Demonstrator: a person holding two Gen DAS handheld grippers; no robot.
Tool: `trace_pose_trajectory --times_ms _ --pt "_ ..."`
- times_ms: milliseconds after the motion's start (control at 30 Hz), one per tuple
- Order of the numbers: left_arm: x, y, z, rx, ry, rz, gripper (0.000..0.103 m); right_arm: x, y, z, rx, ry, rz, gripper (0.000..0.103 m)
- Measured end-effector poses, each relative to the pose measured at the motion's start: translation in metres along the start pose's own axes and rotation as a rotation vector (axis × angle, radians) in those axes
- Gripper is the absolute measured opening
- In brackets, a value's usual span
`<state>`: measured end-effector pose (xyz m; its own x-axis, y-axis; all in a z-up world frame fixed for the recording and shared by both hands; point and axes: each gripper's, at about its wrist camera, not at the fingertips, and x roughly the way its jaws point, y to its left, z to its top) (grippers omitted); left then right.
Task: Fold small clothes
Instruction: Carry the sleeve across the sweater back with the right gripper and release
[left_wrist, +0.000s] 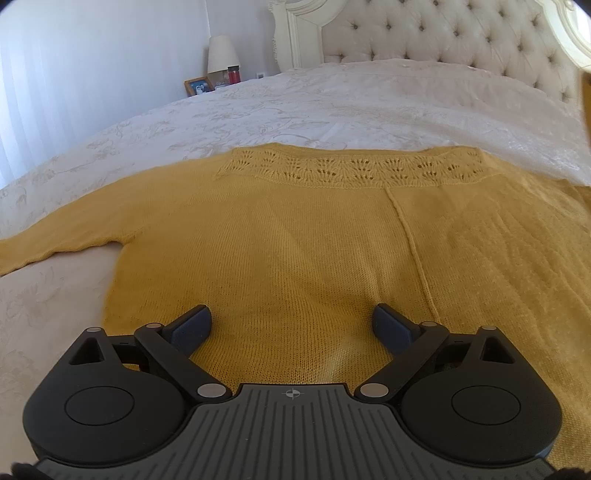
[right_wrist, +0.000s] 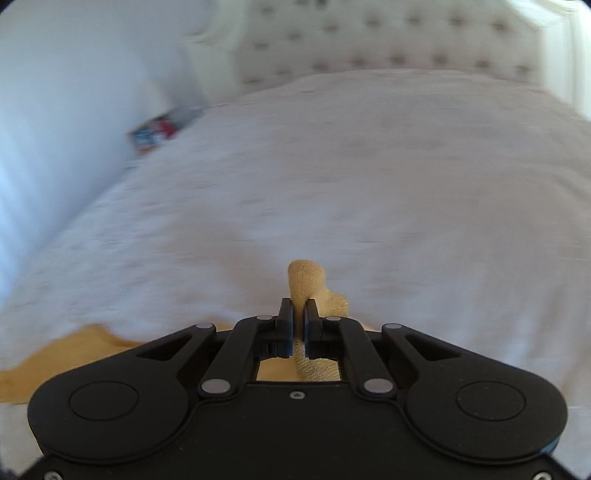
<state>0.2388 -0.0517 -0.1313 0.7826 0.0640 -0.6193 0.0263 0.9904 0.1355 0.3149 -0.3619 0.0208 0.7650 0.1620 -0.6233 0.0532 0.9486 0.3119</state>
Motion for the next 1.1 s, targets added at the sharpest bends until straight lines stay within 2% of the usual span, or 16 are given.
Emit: trace_pose_trajectory --times_ms 167,367,500,533,567,600,733,800,933,1033,1067,1100 --pt "0.0 0.001 0.0 -0.009 0.0 -0.006 0.096 0.036 0.076 -0.014 -0.039 0.039 0.157 0.011" --pt "0.0 0.003 0.0 -0.021 0.001 -0.015 0.096 0.086 0.137 -0.056 -0.09 0.133 0.233 0.013" --pt "0.0 0.003 0.0 -0.027 0.001 -0.021 0.096 0.097 0.153 -0.078 -0.093 0.141 0.289 0.023" --pt "0.0 0.003 0.0 -0.029 0.001 -0.022 0.096 0.096 0.151 -0.081 -0.079 0.129 0.298 0.028" --pt "0.0 0.003 0.0 -0.03 0.001 -0.023 0.096 0.093 0.149 -0.083 -0.066 0.108 0.297 0.041" --pt "0.001 0.003 0.0 -0.03 0.001 -0.023 0.096 0.086 0.146 -0.086 -0.054 0.08 0.288 0.051" --pt "0.0 0.003 0.0 -0.03 0.001 -0.023 0.096 0.059 0.134 -0.104 -0.055 -0.017 0.176 0.053" --pt "0.0 0.003 0.0 -0.03 0.001 -0.023 0.096 0.045 0.123 -0.122 -0.067 -0.045 0.099 0.059" --pt "0.001 0.003 -0.001 -0.026 0.002 -0.02 0.096 0.024 0.098 -0.167 -0.065 -0.024 -0.012 0.06" --pt "0.001 0.002 -0.001 -0.023 0.001 -0.017 0.096 0.009 0.077 -0.195 -0.064 0.0 -0.079 0.066" --pt "0.001 0.003 0.0 -0.022 0.0 -0.018 0.096 0.003 0.07 -0.203 -0.064 0.006 -0.09 0.071" --pt "0.001 0.003 0.0 -0.02 -0.001 -0.017 0.096 -0.001 0.065 -0.208 -0.068 0.015 -0.098 0.08"
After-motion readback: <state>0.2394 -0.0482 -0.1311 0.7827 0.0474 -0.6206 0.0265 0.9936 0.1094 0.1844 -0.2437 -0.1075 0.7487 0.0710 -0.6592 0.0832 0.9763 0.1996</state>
